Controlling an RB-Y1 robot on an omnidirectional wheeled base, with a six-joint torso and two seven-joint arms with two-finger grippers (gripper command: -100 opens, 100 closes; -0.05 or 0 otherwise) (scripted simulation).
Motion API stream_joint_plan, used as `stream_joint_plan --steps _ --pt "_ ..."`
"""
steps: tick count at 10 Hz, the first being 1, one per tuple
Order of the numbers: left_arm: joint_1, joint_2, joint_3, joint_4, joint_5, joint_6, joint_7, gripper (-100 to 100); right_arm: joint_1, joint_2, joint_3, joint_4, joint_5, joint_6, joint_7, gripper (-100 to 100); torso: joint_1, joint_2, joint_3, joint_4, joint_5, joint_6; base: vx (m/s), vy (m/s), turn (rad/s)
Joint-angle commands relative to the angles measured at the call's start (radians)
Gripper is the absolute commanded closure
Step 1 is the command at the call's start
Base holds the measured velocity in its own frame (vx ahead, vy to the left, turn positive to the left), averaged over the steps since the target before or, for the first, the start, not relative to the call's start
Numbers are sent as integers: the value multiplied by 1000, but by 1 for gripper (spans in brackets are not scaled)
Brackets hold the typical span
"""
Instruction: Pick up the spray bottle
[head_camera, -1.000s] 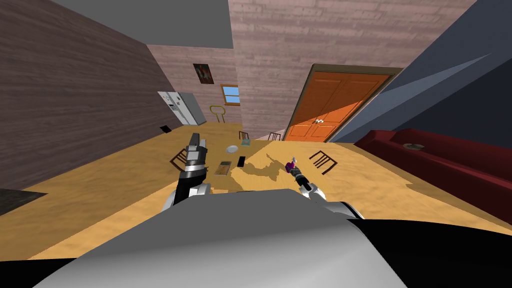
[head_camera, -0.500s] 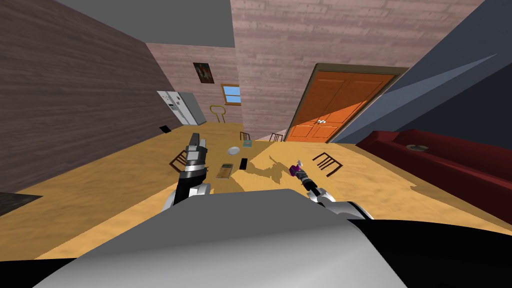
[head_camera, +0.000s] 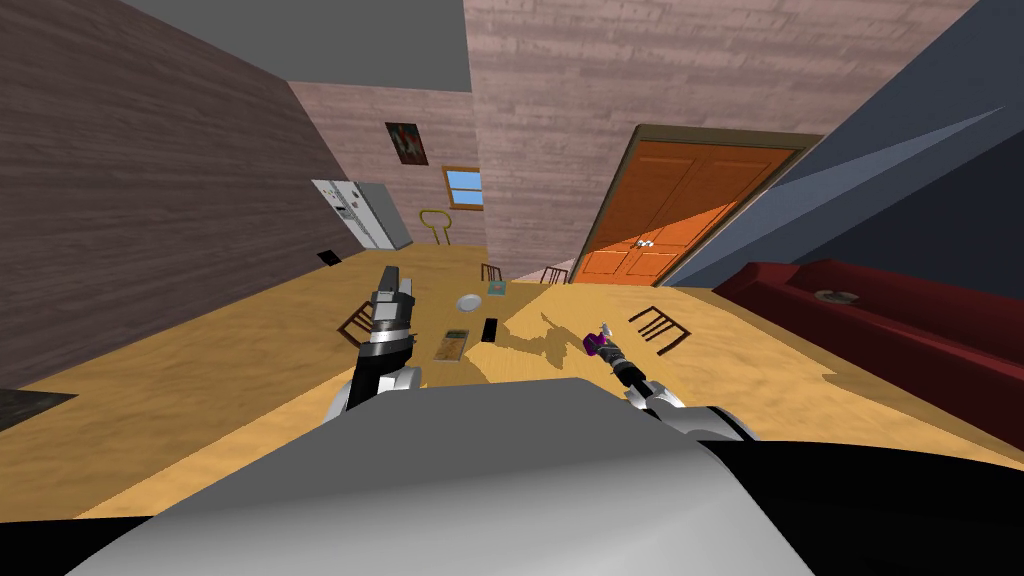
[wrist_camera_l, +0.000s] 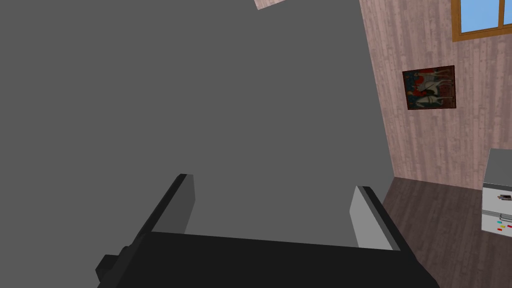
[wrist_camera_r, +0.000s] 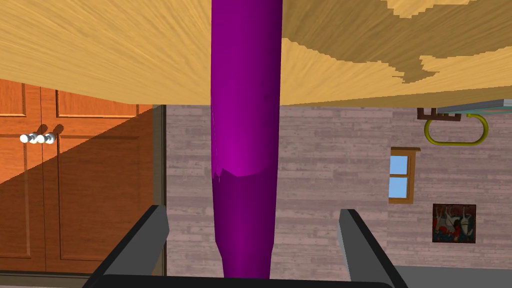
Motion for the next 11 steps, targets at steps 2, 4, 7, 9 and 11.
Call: stream_joint_plan --steps 2,4,7,9,11 --pt "0 0 0 0 0 0 0 0 0 0 0 0 0 1 0 100 -1 1 1 0 0 0 2 3 0" --pt "0 0 0 0 0 0 0 0 -1 0 0 -1 0 0 0 100 -2 2 1 0 -1 0 0 0 0" --pt "0 0 0 0 0 0 0 0 19 0 -1 -29 -2 10 -2 100 -2 2 1 0 -1 0 0 0 0" --pt "0 0 0 0 0 0 0 0 1 40 -10 -70 7 71 24 100 -5 5 3 1 -2 -2 -79 -73 5" --pt "0 0 0 0 0 0 0 0 15 80 -19 -181 16 133 50 100 -12 8 3 0 -5 0 -115 -111 1"
